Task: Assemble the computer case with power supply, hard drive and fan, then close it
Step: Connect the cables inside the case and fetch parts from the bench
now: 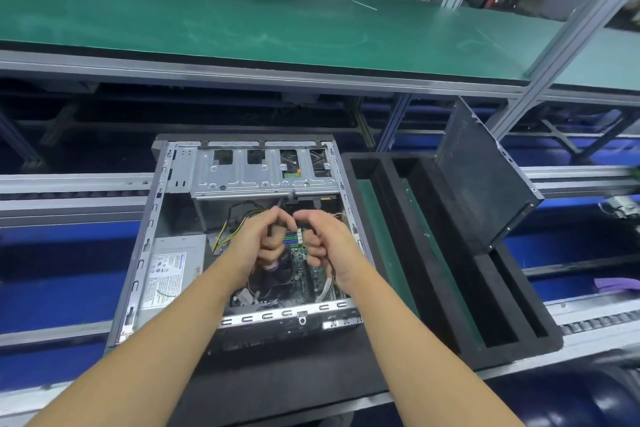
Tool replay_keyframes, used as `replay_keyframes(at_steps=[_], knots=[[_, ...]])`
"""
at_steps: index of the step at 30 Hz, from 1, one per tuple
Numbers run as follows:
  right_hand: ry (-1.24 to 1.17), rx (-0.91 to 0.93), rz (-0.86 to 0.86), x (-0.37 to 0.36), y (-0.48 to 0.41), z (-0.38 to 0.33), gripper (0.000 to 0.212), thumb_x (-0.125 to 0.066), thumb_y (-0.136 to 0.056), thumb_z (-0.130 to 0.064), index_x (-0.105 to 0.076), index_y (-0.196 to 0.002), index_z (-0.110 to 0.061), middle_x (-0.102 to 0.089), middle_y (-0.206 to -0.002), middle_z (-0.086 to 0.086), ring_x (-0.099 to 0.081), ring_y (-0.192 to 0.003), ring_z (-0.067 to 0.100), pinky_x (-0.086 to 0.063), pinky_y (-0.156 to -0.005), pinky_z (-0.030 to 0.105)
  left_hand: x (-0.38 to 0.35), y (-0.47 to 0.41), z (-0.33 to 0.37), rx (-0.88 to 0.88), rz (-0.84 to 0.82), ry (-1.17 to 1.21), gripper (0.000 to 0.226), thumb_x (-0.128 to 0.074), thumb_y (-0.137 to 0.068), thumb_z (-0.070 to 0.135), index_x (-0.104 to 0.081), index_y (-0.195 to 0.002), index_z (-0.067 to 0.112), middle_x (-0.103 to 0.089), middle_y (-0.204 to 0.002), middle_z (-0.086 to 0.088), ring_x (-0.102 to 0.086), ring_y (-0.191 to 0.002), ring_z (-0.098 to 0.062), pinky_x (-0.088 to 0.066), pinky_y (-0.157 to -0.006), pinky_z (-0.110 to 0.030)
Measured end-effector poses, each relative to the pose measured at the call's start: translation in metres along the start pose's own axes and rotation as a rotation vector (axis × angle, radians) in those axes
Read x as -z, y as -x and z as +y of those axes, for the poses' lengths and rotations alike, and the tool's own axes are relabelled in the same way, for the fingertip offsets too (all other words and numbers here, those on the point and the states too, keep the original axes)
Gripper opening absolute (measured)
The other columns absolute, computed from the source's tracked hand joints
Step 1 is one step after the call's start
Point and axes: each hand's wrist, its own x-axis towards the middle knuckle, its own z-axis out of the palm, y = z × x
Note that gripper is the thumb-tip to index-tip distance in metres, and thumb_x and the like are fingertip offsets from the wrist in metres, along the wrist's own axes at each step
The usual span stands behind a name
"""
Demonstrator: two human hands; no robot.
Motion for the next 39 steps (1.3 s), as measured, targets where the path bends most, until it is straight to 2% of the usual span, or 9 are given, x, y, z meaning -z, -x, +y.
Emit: replay_keyframes(at_steps=[3,8,15,18,21,27,31,34,39], knots=[[0.196,0.046,0.010,-0.008,0.004,0.003,0.025,-0.066,-0.095,-0.040,-0.066,-0.113,-0.022,-0.054,-0.060,-0.018,-0.038,-0.051,0.004,-0.034,-0.048,0.021,-0.008,-0.002,-0.007,-0.119,0.120,-0.269,0.032,-0.044,-0.092,0.046,-0.071,-0.085,0.030,-0.031,-0.056,0.013,-0.024,-0.049,-0.009,-0.024,-0.045,-0.019],[0.066,0.072,0.192,-0.009,0.006,0.000,0.012,-0.065,-0.100,-0.031,-0.073,-0.103,-0.023,-0.057,-0.059,-0.015,-0.041,-0.047,0.005,-0.036,-0.043,0.019,-0.018,-0.007,-0.016,-0.256,0.144,-0.750,0.034,-0.038,-0.093,0.054,-0.064,-0.113,0.043,-0.059,-0.065,0.027,-0.052,-0.058,0.008,-0.037,-0.055,-0.014],[-0.034,0.225,0.348,0.010,0.014,-0.007,0.015,-0.069,-0.098,-0.027,-0.076,-0.085,-0.024,-0.059,-0.062,-0.004,-0.053,-0.051,0.009,-0.048,-0.051,0.024,-0.031,-0.035,-0.023,-0.028,0.244,-0.620,0.018,-0.052,-0.093,0.047,-0.066,-0.098,0.036,-0.069,-0.102,0.010,-0.064,-0.096,-0.009,-0.049,-0.084,-0.031],[0.096,0.245,0.344,0.007,0.016,-0.008,0.019,-0.064,-0.098,-0.028,-0.077,-0.085,-0.027,-0.073,-0.079,0.000,-0.067,-0.072,0.013,-0.056,-0.067,0.026,-0.040,-0.042,-0.025,0.116,0.324,-0.493,0.051,-0.066,-0.076,0.061,-0.059,-0.094,0.015,-0.067,-0.093,-0.003,-0.062,-0.079,-0.014,-0.047,-0.069,-0.031],[0.153,0.157,0.356,0.004,0.015,-0.003,0.021,-0.059,-0.096,-0.030,-0.070,-0.084,-0.017,-0.067,-0.072,0.006,-0.066,-0.075,0.023,-0.058,-0.082,0.042,-0.052,-0.045,-0.023,0.189,0.137,-0.274,0.047,-0.060,-0.085,0.051,-0.051,-0.059,0.014,-0.047,-0.058,-0.005,-0.041,-0.057,-0.018,-0.034,-0.061,-0.030],[0.170,-0.001,0.530,0.002,0.016,0.000,0.021,-0.050,-0.103,-0.018,-0.065,-0.103,-0.003,-0.049,-0.047,-0.006,-0.053,-0.044,0.014,-0.053,-0.053,0.031,-0.052,-0.046,-0.025,0.173,0.098,-0.059,0.019,-0.060,-0.090,0.013,-0.073,-0.077,0.013,-0.058,-0.064,-0.014,-0.050,-0.046,-0.024,-0.037,-0.041,-0.027],[0.318,-0.025,0.614,-0.004,0.012,0.002,0.024,-0.047,-0.103,-0.021,-0.069,-0.099,-0.011,-0.059,-0.047,-0.001,-0.059,-0.044,0.011,-0.053,-0.057,0.030,-0.049,-0.048,-0.027,0.153,0.162,-0.080,0.024,-0.052,-0.077,0.007,-0.074,-0.085,0.009,-0.061,-0.065,-0.017,-0.049,-0.046,-0.024,-0.042,-0.043,-0.025],[0.340,-0.028,0.644,-0.009,0.001,-0.001,0.024,-0.047,-0.102,-0.016,-0.069,-0.100,-0.009,-0.065,-0.062,0.005,-0.059,-0.046,0.012,-0.053,-0.053,0.030,-0.050,-0.051,-0.027,0.184,0.231,-0.143,0.021,-0.051,-0.077,0.019,-0.072,-0.076,0.016,-0.058,-0.059,-0.009,-0.048,-0.043,-0.021,-0.033,-0.041,-0.024],[0.469,-0.042,0.712,-0.016,-0.025,-0.003,0.024,-0.047,-0.107,-0.022,-0.065,-0.114,-0.008,-0.070,-0.104,0.007,-0.064,-0.089,0.022,-0.053,-0.076,0.034,-0.045,-0.056,-0.028,0.179,0.338,-0.216,0.025,-0.057,-0.091,0.033,-0.074,-0.074,0.025,-0.067,-0.072,0.001,-0.057,-0.063,-0.014,-0.041,-0.053,-0.024]])
